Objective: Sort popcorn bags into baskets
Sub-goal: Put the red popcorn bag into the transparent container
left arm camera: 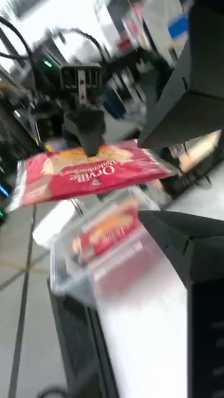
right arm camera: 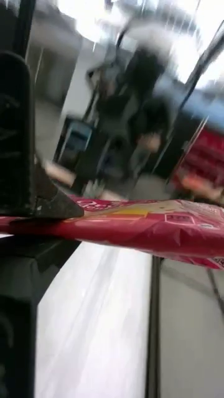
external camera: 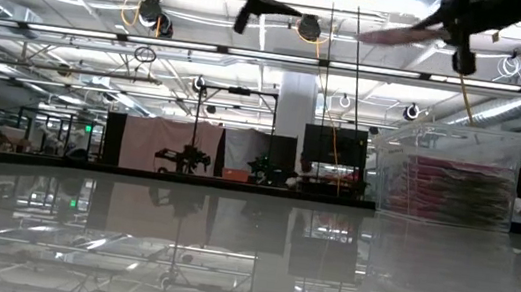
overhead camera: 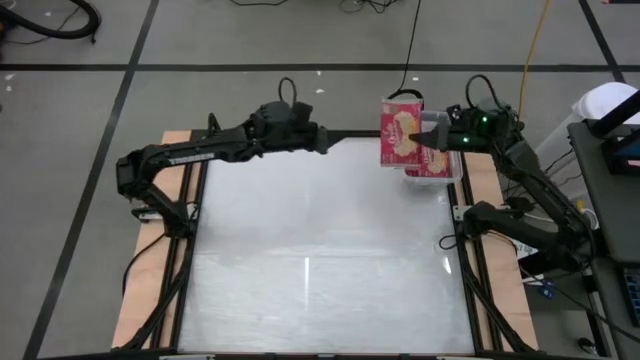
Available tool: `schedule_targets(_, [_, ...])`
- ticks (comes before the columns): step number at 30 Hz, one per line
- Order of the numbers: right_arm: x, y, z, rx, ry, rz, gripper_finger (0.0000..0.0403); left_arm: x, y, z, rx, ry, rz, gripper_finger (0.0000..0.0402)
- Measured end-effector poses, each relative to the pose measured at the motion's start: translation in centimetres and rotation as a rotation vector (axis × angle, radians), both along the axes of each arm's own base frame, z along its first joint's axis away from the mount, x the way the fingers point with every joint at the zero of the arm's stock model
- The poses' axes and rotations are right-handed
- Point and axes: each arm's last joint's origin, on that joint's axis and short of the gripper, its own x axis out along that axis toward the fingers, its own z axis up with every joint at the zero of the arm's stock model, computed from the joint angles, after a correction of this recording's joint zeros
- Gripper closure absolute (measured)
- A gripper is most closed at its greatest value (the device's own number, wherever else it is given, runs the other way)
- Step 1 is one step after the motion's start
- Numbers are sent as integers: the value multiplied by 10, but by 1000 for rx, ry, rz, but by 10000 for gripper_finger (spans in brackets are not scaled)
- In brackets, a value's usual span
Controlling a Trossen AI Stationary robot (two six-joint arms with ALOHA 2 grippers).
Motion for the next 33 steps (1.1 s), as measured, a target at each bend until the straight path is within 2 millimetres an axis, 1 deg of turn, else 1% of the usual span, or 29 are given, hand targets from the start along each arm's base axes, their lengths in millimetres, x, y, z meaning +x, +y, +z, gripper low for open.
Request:
schedule_targets(5, [-22, 7, 9, -48, 285, -55, 395, -31, 1, 7, 24, 165, 10, 247])
schedule_targets(10, [-33, 8, 19, -18, 469, -65, 395, -57, 4, 15, 54, 254, 26, 265])
schedule_targets(14, [-39, 4, 20, 11, 655, -105, 395, -67, 11, 13, 65, 315, 48, 274])
schedule_targets(17, [-42, -4, 16, 30, 748, -142, 395, -70, 16, 10, 69, 347, 47, 278])
schedule_targets(20, [-43, -13, 11, 49, 789, -159, 394, -72, 18, 9, 66, 357, 27, 279])
schedule_targets(24, [-44, -26, 4, 77, 863, -201, 394, -72, 15, 8, 77, 374, -6, 279])
schedule_targets(27, [-45, -35, 0, 112, 881, -214, 394, -71, 11, 7, 78, 388, -24, 279])
schedule_targets(33, [-47, -41, -6, 158, 957, -268, 394, -70, 8, 6, 91, 401, -42, 279])
